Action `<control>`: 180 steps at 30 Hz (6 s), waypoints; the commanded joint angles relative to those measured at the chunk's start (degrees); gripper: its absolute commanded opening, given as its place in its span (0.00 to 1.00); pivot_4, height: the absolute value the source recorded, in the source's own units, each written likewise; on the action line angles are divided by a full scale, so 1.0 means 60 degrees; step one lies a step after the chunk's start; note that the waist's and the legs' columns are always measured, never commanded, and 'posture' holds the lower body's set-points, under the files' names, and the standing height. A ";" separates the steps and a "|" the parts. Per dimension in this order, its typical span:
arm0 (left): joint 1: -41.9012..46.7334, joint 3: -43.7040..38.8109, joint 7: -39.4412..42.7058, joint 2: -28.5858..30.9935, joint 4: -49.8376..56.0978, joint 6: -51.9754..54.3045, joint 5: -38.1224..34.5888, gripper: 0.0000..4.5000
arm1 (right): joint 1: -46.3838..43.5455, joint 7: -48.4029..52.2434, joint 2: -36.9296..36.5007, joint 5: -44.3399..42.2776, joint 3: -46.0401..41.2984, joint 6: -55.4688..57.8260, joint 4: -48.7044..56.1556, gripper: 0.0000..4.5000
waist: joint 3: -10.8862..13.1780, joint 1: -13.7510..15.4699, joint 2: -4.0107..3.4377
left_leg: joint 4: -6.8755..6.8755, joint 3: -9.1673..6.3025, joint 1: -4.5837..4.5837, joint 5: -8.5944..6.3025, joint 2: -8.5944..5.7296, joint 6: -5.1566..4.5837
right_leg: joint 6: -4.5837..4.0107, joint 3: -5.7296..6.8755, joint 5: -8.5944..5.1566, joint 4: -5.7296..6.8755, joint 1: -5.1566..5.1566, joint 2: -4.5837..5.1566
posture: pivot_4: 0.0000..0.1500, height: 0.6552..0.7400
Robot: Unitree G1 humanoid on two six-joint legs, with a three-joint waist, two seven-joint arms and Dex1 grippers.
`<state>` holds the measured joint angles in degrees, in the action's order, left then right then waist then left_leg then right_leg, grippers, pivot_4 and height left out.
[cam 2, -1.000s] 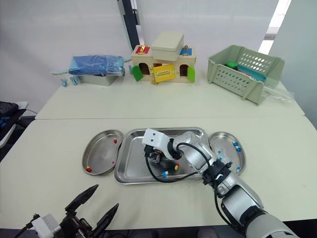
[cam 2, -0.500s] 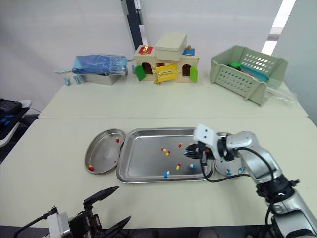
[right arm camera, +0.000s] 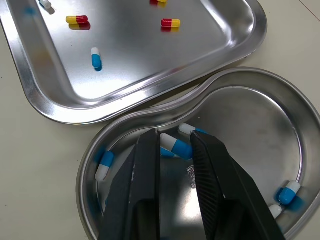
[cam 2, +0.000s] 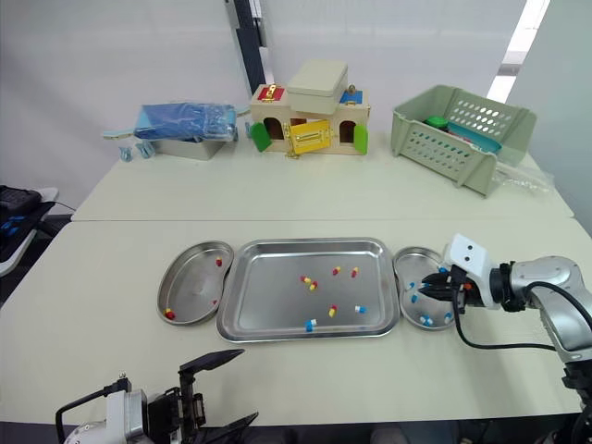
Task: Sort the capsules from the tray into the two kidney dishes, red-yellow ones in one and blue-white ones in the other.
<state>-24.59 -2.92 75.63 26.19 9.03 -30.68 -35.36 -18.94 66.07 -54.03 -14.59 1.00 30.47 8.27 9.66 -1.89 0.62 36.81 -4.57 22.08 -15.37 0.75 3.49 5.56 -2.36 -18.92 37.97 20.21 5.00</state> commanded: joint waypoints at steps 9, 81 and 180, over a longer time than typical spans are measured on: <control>-0.0215 -0.0102 -0.0137 -0.0074 0.0136 -0.0039 -0.0097 1.00 | 0.0062 0.0221 -0.0339 0.0023 -0.0103 -0.0579 -0.0294 0.51 | 0.0001 0.0007 0.0001 | 0.0000 0.0001 0.0001 0.0000 0.0000 0.0000 | 0.0000 0.0001 0.0000 -0.0001 -0.0001 0.0001 | 1.00 1.00; -0.2771 -0.1512 -0.3792 -0.2144 0.1516 0.0374 0.0887 1.00 | -0.3508 0.2946 0.1680 -0.0154 0.1823 -0.1462 -0.1483 0.99 | 0.0018 -0.0091 -0.0030 | 0.0008 0.0012 -0.0013 0.0000 0.0004 0.0003 | 0.0000 -0.0006 0.0000 0.0004 -0.0013 -0.0001 | 1.00 1.00; 1.3184 0.3360 0.1601 0.0249 -1.0001 0.3377 0.5787 1.00 | 0.8849 -0.2781 0.4727 -0.1598 -0.0393 -0.6885 0.4419 0.99 | 0.0051 0.0016 0.0024 | 0.0025 -0.0013 -0.0007 0.0000 0.0002 0.0005 | -0.0004 0.0007 -0.0004 0.0031 -0.0011 -0.0021 | 1.00 1.00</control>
<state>53.17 17.89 85.46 28.14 -50.23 -9.14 -1.25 33.29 49.92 -25.11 -23.79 -1.00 -10.72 32.56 9.97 -1.80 0.77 36.96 -4.65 22.04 -15.37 0.76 3.53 5.54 -2.32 -18.94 38.15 20.14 4.88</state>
